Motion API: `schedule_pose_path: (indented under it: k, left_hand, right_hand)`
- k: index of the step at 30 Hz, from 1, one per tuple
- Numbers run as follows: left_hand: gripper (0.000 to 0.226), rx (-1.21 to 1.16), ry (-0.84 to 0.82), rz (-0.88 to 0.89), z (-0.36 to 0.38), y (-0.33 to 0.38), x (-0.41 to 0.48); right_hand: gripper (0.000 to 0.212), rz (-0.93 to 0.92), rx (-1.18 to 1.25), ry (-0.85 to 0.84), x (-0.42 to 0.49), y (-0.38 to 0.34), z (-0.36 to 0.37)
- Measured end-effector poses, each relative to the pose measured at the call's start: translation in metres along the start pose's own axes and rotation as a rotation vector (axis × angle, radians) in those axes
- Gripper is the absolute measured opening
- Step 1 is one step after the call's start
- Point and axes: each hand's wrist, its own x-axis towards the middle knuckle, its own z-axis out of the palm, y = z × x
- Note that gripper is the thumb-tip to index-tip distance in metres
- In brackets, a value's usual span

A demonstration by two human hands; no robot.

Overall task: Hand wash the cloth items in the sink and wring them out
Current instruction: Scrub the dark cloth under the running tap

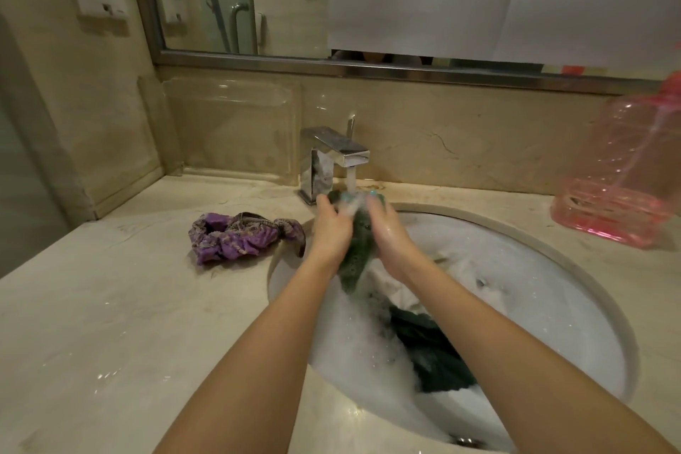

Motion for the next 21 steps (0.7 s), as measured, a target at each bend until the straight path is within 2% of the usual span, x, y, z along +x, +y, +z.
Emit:
schedule_pose_path:
  k: [4,7,9,14,17,21]
  left_hand:
    - [0.028,0.120,0.122,0.024,0.000,0.003,0.000]
    - [0.019,-0.074,0.067,0.051,0.011,0.004,-0.009]
    - [0.016,-0.029,0.049,0.090,0.017,0.005,-0.015]
    - [0.022,-0.038,0.149,0.015,0.000,0.001,0.004]
    - [0.025,-0.080,0.135,0.006,-0.006,0.000,0.003]
    - [0.019,-0.026,-0.027,0.117,0.008,0.009,-0.014]
  right_hand:
    - [0.027,-0.123,-0.066,0.092,-0.001,0.000,0.022]
    - [0.031,-0.183,-0.058,0.250,0.008,-0.002,0.023]
    - [0.028,-0.194,-0.054,0.322,0.015,0.002,0.018]
    - [0.024,-0.285,-0.172,0.195,-0.003,0.008,0.031]
    - [0.026,-0.345,-0.233,0.126,-0.009,0.002,0.032]
    - [0.032,-0.200,-0.188,0.246,0.006,-0.004,0.013]
